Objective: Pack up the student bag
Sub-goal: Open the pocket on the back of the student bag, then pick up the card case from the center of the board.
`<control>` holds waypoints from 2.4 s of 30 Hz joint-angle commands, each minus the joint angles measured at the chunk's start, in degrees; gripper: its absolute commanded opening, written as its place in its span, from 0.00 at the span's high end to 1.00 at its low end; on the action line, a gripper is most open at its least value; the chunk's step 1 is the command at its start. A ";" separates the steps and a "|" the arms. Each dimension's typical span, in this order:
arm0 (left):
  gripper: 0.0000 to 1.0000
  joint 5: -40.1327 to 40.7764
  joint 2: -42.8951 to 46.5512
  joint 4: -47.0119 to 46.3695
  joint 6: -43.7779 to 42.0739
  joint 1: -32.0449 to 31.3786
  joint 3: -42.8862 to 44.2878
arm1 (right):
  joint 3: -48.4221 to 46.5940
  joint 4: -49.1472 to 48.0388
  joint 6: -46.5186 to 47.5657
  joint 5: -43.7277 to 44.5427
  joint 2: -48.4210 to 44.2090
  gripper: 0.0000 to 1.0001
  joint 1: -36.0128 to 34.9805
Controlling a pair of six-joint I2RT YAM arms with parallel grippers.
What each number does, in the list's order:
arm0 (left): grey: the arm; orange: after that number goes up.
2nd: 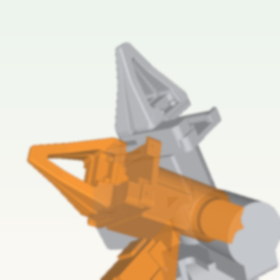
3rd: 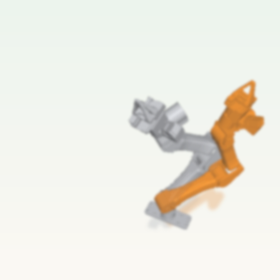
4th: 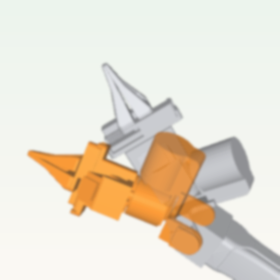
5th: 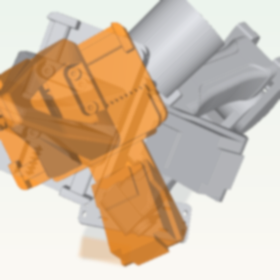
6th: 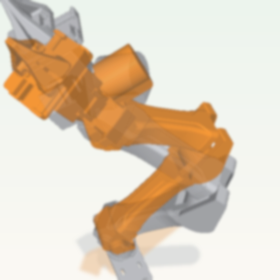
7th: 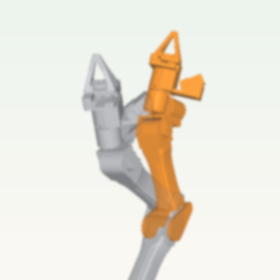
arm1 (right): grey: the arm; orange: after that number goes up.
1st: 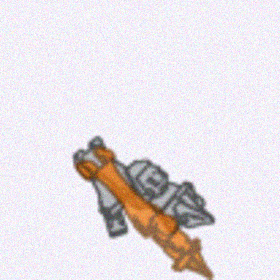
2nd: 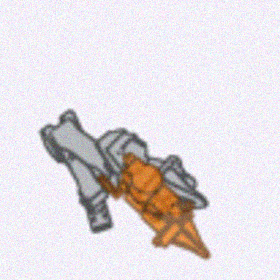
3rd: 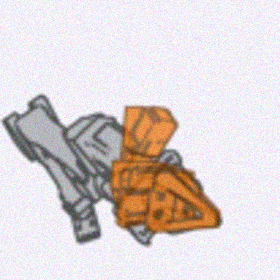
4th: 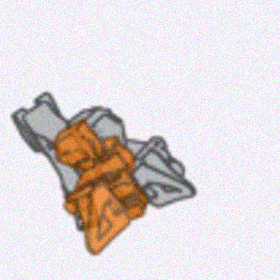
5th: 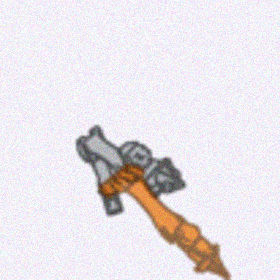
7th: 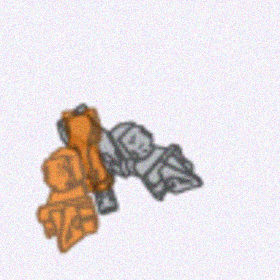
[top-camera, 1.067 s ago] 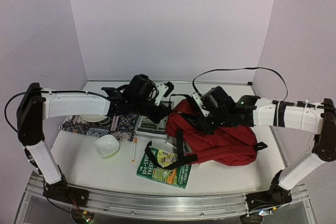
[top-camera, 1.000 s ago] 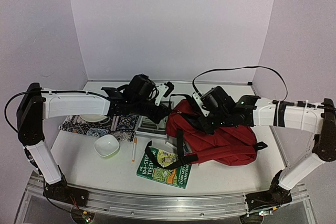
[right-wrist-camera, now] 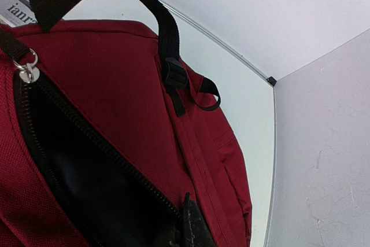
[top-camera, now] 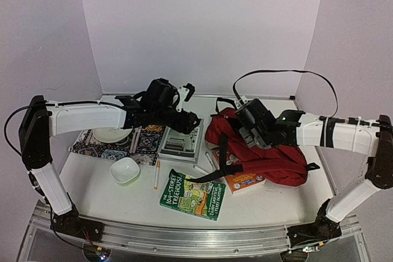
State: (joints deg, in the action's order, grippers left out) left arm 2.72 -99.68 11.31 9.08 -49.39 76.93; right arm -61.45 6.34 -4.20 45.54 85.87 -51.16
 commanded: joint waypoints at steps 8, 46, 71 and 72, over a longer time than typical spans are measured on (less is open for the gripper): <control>0.26 -5.42 -5.22 -1.32 3.44 0.28 5.53 | 1.57 -0.27 -7.39 6.36 4.53 1.00 6.81; 0.51 -13.39 -31.79 -1.12 46.47 1.38 20.43 | 6.50 -5.09 -10.13 -5.72 2.47 1.00 8.44; 0.57 -8.86 -36.38 -0.10 45.70 1.49 19.86 | 7.41 -8.18 -9.87 -9.03 1.56 1.00 8.44; 0.57 -8.14 -36.19 0.15 45.59 1.49 19.28 | 7.40 -8.17 -9.91 -9.21 1.58 1.00 8.44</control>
State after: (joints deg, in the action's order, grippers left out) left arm -9.69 -133.23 7.35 55.99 -48.45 97.60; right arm -53.93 -1.34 -13.39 36.82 89.65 -42.52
